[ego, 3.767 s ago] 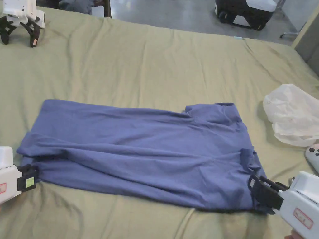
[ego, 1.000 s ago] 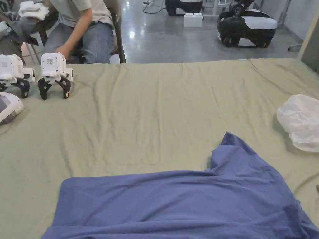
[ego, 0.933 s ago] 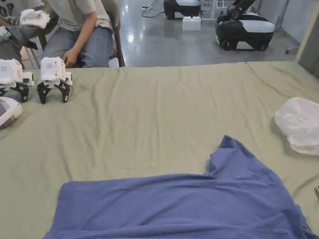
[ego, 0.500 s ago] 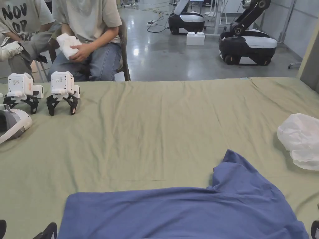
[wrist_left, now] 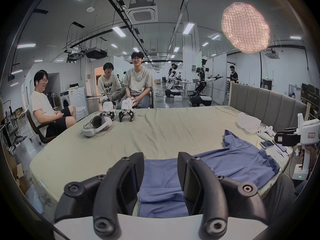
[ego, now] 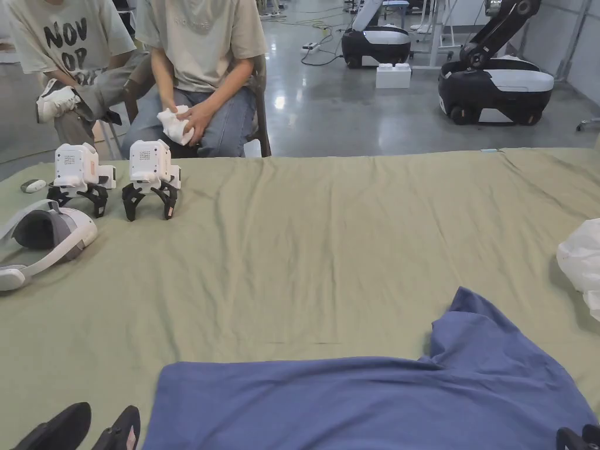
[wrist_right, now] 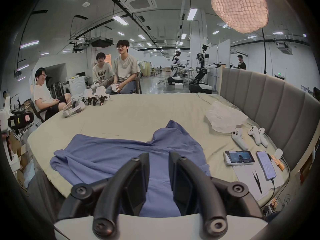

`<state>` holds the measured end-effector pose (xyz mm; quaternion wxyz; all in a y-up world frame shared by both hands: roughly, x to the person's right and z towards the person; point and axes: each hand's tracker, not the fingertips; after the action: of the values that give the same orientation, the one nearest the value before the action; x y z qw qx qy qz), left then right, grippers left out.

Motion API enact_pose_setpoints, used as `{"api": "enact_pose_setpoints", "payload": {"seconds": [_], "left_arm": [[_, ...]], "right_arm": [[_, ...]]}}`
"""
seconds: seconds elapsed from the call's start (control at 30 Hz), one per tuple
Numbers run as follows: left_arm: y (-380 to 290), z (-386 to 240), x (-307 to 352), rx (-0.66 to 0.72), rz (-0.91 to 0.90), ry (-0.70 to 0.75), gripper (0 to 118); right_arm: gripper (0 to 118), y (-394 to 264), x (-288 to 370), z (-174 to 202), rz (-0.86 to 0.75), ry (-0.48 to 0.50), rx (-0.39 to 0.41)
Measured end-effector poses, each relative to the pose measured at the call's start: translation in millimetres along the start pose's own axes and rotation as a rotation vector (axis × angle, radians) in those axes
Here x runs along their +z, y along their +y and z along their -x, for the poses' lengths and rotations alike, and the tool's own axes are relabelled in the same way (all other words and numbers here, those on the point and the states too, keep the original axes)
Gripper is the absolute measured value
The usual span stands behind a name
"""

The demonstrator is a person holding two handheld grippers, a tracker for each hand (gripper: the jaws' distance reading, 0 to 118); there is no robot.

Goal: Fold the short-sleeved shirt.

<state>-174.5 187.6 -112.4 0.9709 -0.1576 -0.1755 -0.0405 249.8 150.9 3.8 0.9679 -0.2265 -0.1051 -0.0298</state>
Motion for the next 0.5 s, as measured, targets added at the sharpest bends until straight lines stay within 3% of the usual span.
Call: {"api": "enact_pose_setpoints", "payload": {"seconds": [0.07, 0.1, 0.23, 0.5], "left_arm": [[-1.0, 0.0, 0.8, 0.001, 0.005, -0.013, 29], [-1.0, 0.0, -0.2, 0.005, 0.011, -0.020, 18], [-8.0, -0.8, -4.8, 0.004, 0.035, -0.014, 0], [-10.5, 0.6, -27.1, 0.011, 0.095, -0.029, 0]], "right_arm": [[15, -0.9, -4.1, 3.7, 0.006, 0.017, 0.001], [6, -0.9, -5.9, 5.3, 0.010, 0.025, 0.006], [3, 0.4, -11.5, 9.8, 0.023, 0.048, 0.019], [1, 4.5, -23.2, 17.8, 0.037, 0.090, -0.020]]}}
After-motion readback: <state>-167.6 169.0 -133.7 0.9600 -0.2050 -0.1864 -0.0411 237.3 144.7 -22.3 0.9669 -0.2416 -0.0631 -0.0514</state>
